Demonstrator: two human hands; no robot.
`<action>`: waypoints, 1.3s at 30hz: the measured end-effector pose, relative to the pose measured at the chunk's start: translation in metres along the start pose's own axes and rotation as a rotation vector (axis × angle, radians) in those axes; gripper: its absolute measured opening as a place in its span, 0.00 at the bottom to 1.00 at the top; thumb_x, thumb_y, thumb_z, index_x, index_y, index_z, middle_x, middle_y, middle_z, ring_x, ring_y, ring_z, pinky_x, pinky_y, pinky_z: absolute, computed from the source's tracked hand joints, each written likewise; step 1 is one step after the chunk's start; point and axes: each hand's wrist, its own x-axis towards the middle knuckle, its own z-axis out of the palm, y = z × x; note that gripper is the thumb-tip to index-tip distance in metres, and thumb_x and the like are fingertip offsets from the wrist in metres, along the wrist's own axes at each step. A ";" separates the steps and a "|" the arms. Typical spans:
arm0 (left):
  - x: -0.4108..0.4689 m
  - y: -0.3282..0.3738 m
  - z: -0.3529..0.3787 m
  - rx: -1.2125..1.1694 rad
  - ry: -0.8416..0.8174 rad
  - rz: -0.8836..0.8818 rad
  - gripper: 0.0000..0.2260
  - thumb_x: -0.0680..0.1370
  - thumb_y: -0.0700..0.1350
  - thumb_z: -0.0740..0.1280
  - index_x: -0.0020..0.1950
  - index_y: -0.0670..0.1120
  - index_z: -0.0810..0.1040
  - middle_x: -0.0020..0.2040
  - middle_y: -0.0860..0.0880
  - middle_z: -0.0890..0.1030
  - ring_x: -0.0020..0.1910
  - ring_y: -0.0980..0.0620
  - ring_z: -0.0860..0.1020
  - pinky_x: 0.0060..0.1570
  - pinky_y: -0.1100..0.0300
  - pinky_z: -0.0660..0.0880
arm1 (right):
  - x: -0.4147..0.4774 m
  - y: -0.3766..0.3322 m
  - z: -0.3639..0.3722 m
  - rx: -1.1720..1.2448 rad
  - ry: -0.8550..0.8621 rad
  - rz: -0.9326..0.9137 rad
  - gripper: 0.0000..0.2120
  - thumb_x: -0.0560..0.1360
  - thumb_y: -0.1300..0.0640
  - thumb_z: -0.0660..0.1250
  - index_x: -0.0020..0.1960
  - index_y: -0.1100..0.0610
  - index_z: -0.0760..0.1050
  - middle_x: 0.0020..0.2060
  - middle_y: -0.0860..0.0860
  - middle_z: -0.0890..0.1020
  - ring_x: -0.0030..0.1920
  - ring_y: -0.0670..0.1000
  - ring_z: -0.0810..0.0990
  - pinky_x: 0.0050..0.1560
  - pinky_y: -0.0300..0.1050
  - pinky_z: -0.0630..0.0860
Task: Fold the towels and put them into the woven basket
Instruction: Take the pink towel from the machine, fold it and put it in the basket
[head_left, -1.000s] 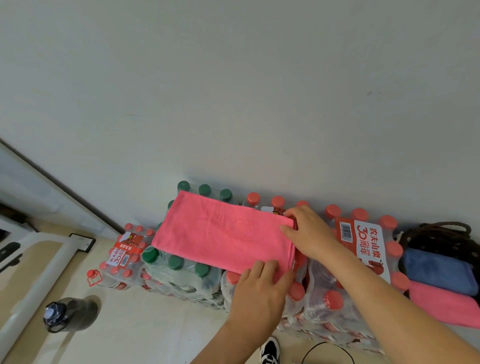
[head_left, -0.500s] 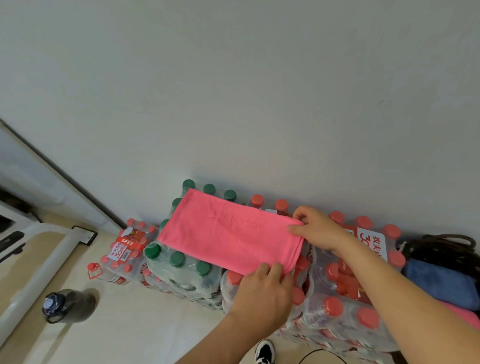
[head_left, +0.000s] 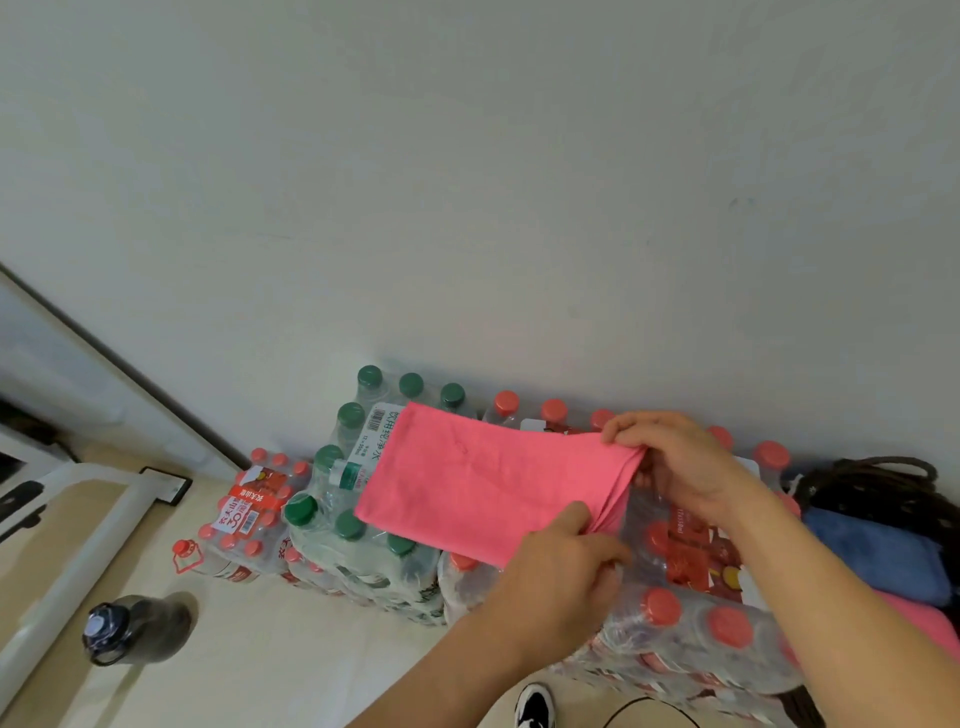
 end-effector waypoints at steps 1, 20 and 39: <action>0.002 0.017 -0.009 -0.115 0.027 0.020 0.16 0.73 0.46 0.57 0.52 0.49 0.82 0.39 0.52 0.64 0.36 0.54 0.67 0.36 0.60 0.65 | -0.013 -0.013 -0.005 0.071 0.029 -0.023 0.19 0.75 0.68 0.58 0.31 0.57 0.80 0.25 0.50 0.72 0.23 0.46 0.68 0.20 0.35 0.66; -0.027 -0.072 -0.090 -0.596 0.454 -0.529 0.16 0.71 0.32 0.65 0.38 0.52 0.85 0.38 0.57 0.80 0.33 0.63 0.75 0.38 0.62 0.70 | 0.045 -0.059 0.113 -0.210 -0.060 0.141 0.13 0.80 0.56 0.60 0.42 0.63 0.74 0.28 0.56 0.82 0.24 0.48 0.79 0.23 0.35 0.71; -0.026 -0.107 -0.070 -0.201 0.662 -0.371 0.21 0.69 0.37 0.66 0.59 0.54 0.79 0.45 0.56 0.77 0.45 0.61 0.74 0.45 0.73 0.68 | 0.091 -0.045 0.143 -0.562 -0.005 0.099 0.05 0.69 0.56 0.69 0.40 0.57 0.76 0.28 0.55 0.79 0.21 0.49 0.70 0.22 0.32 0.61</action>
